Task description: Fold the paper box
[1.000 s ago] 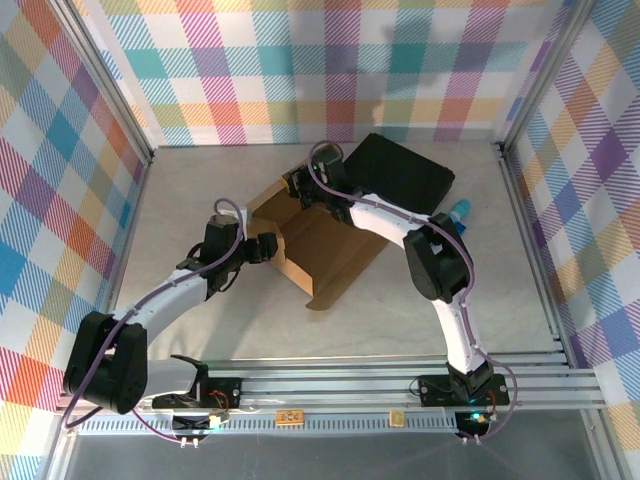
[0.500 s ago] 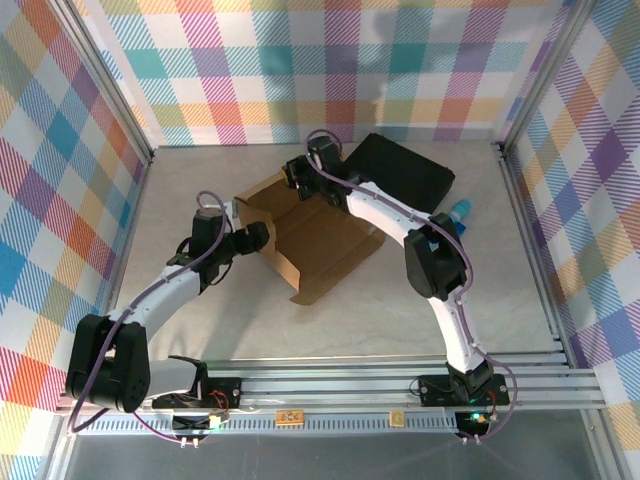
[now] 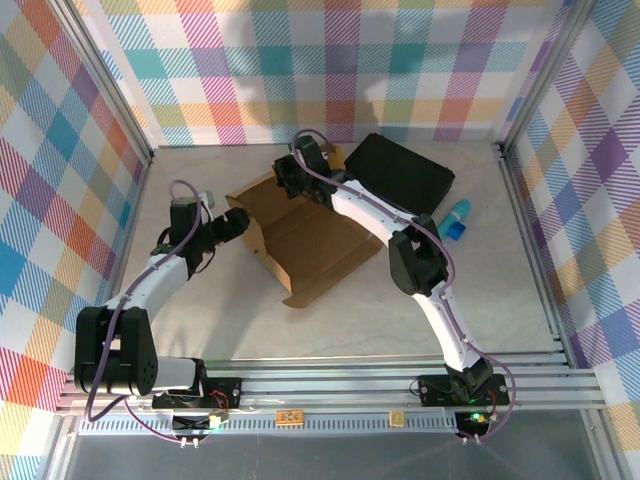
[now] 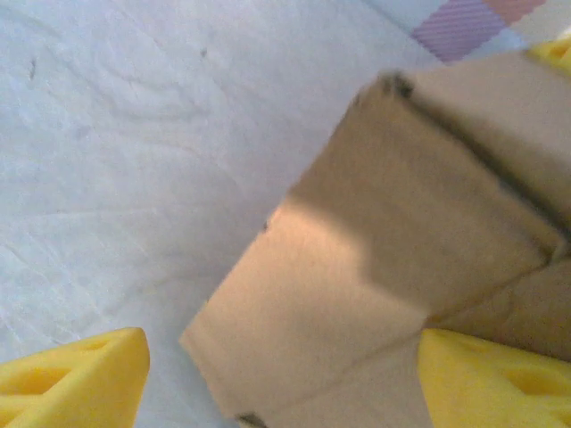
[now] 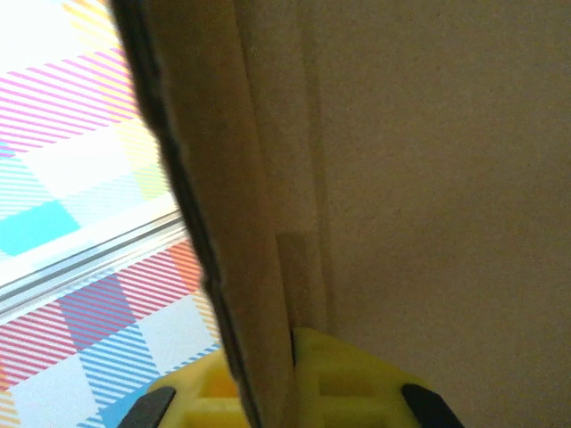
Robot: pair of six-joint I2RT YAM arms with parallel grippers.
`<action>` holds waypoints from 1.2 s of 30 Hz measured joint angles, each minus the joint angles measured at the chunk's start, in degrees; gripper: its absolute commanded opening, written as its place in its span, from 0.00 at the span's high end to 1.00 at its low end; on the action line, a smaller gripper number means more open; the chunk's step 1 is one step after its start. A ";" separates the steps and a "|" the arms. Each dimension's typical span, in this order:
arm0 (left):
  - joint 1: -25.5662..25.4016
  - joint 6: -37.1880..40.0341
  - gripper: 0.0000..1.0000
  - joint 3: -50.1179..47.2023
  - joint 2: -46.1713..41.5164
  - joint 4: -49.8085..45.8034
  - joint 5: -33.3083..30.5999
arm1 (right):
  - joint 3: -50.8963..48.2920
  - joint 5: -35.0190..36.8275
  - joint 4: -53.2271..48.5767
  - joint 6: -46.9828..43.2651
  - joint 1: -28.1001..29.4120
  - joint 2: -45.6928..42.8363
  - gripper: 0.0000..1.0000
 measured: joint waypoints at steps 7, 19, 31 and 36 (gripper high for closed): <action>0.42 -1.49 0.23 3.63 0.33 -0.79 2.08 | 6.82 1.92 -11.21 1.97 0.39 0.17 1.00; 0.42 -2.21 0.23 0.85 -3.58 -2.89 3.02 | 6.12 2.47 -11.76 0.50 0.94 -0.07 1.00; -1.14 -2.32 0.23 -6.97 -9.18 -5.51 2.45 | -18.73 4.44 10.14 -1.09 1.86 -3.69 1.00; -2.75 -3.02 0.23 -9.18 -12.22 -5.53 2.05 | -22.73 5.11 19.15 -1.11 1.86 -5.42 1.00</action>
